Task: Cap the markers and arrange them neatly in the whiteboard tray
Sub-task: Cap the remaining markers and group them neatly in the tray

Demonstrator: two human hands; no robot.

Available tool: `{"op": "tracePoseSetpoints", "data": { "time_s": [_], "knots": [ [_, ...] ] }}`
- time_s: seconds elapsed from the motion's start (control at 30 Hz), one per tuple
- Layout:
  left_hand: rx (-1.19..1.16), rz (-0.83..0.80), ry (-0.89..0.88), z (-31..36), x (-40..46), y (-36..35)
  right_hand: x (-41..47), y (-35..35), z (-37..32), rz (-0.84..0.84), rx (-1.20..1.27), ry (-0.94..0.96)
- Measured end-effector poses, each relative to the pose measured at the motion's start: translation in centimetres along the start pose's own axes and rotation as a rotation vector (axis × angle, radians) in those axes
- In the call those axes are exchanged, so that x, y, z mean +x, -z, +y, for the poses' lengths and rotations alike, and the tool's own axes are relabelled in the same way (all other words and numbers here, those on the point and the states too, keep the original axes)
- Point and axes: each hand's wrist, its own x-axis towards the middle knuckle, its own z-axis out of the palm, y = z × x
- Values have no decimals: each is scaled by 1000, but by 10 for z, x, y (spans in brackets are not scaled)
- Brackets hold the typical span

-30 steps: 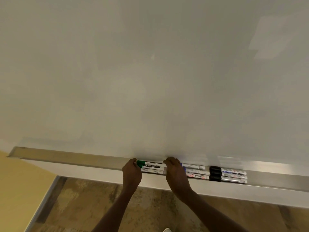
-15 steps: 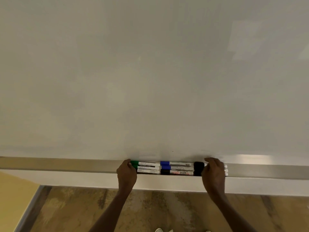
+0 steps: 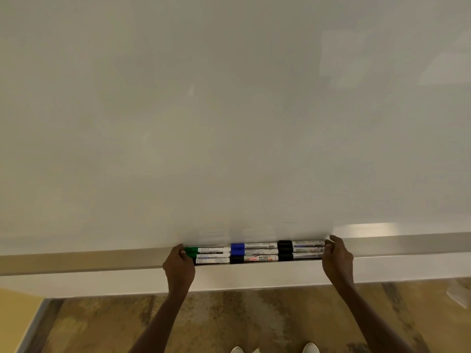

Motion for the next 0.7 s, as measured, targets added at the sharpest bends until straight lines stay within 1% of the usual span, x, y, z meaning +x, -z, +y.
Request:
{"op": "tracePoseSetpoints", "data": {
  "time_s": [0.2, 0.33, 0.4, 0.5, 0.6, 0.7],
  "knots": [
    [-14, -19, 32, 3, -2, -3, -1, -4, 2, -36, 4, 66],
    [-15, -29, 23, 7, -5, 3, -4, -2, 0, -51, -24, 103],
    [-11, -30, 1, 6, -8, 6, -10, -1, -2, -5, -75, 164],
    [-19, -8, -71, 3, -18, 11, -24, -3, -1, 54, -179, 266],
    [-15, -14, -155, 7, -34, 16, -41, -3, -5, 58, -235, 345],
    [21, 27, -292, 10, -49, 11, -52, 0, -9, 57, -311, 513]
  ]
}}
